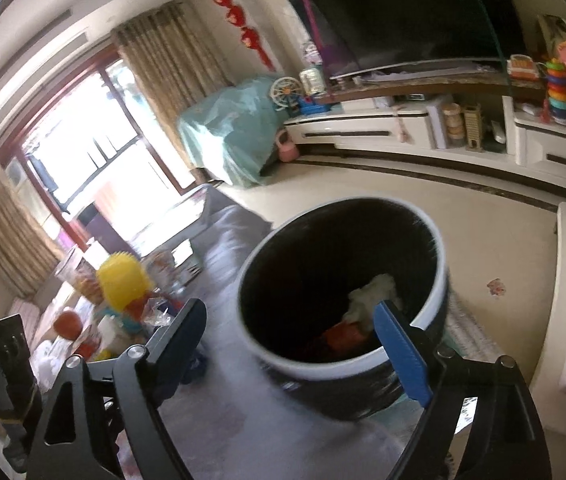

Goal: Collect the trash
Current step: 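Move both open tools back toward the items on the table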

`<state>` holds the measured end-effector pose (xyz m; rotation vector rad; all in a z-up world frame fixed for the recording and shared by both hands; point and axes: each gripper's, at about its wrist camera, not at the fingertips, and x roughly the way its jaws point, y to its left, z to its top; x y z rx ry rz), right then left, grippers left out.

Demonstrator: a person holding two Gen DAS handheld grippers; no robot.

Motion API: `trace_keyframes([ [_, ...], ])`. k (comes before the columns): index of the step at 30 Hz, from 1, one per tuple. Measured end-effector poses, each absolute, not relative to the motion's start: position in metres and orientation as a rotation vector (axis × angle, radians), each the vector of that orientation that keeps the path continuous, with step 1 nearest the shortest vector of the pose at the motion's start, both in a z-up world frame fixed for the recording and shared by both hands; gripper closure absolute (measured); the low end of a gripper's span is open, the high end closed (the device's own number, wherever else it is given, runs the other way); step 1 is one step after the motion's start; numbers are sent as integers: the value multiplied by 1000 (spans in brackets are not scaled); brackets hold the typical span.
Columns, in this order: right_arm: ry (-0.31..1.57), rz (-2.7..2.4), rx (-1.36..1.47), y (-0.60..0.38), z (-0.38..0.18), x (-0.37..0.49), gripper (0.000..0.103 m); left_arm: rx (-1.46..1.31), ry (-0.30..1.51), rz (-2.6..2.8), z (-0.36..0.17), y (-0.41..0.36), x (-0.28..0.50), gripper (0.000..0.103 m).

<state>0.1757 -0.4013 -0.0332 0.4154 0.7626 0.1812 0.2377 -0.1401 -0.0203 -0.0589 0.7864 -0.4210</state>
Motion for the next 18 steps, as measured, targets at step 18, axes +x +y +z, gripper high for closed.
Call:
trace_keyframes([
  [18, 789, 342, 277, -311, -43, 154, 15, -190, 793, -235, -23, -50, 165, 43],
])
